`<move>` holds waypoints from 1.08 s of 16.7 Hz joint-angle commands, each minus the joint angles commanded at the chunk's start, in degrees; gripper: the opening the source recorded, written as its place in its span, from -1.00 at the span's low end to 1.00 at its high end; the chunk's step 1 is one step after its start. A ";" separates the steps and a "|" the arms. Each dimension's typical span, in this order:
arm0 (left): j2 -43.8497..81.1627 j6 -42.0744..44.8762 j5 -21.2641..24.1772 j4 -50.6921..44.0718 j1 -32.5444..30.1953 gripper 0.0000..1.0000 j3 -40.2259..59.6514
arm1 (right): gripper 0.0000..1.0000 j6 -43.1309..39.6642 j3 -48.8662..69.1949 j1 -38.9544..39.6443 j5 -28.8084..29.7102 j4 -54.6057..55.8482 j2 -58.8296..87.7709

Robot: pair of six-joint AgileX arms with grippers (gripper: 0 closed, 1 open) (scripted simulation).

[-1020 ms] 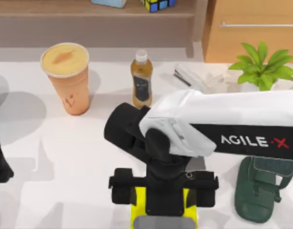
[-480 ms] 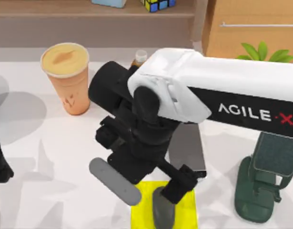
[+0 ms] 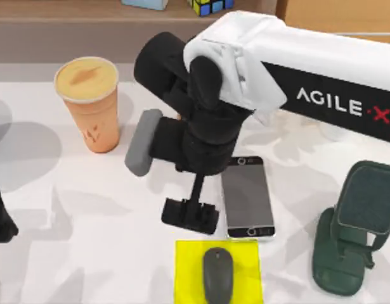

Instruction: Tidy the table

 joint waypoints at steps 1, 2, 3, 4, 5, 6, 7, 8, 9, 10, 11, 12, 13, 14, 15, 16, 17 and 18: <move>0.00 0.00 0.00 0.00 0.00 1.00 0.00 | 1.00 7.22 0.66 -0.94 0.12 -0.57 0.59; 0.00 0.00 0.00 0.00 0.00 1.00 0.00 | 1.00 14.25 1.20 -1.90 0.27 -1.07 1.15; 0.00 0.00 0.00 0.00 0.00 1.00 0.00 | 1.00 21.04 1.62 -2.88 0.45 -1.50 1.67; 0.00 0.00 0.00 0.00 0.00 1.00 0.00 | 1.00 27.52 1.90 -3.88 0.65 -1.84 2.14; 0.00 0.00 0.00 0.00 0.00 1.00 0.00 | 1.00 33.63 2.04 -4.87 0.86 -2.10 2.56; 0.00 0.00 0.00 0.00 0.00 1.00 0.00 | 1.00 39.29 2.04 -5.86 1.09 -2.29 2.92; 0.00 0.00 0.00 0.00 0.00 1.00 0.00 | 1.00 44.28 1.93 -6.81 1.31 -2.42 3.24; 0.00 0.00 0.00 0.00 0.00 1.00 0.00 | 1.00 48.69 1.75 -7.71 1.53 -2.51 3.51; 0.00 0.00 0.00 0.00 0.00 1.00 0.00 | 1.00 52.53 1.51 -8.54 1.74 -2.57 3.74; 0.00 0.00 0.00 0.00 0.00 1.00 0.00 | 1.00 55.78 1.24 -9.29 1.94 -2.60 3.95; 0.00 0.00 0.00 0.00 0.00 1.00 0.00 | 1.00 58.45 0.98 -9.96 2.12 -2.61 4.14; 0.00 0.00 0.00 0.00 0.00 1.00 0.00 | 1.00 60.54 0.73 -10.52 2.28 -2.60 4.31; 0.00 0.00 0.00 0.00 0.00 1.00 0.00 | 1.00 61.94 0.54 -10.94 2.40 -2.59 4.46; 0.00 0.00 0.00 0.00 0.00 1.00 0.00 | 1.00 62.70 0.44 -11.18 2.46 -2.58 4.55; 0.00 0.00 0.00 0.00 0.00 1.00 0.00 | 1.00 62.91 0.41 -11.24 2.48 -2.57 4.58; 0.00 0.00 0.00 0.00 0.00 1.00 0.00 | 1.00 62.91 0.41 -11.24 2.48 -2.57 4.58; 0.00 0.00 0.00 0.00 0.00 1.00 0.00 | 1.00 62.91 0.41 -11.24 2.48 -2.57 4.58; 0.00 0.00 0.00 0.00 0.00 1.00 0.00 | 1.00 62.91 0.41 -11.24 2.48 -2.57 4.58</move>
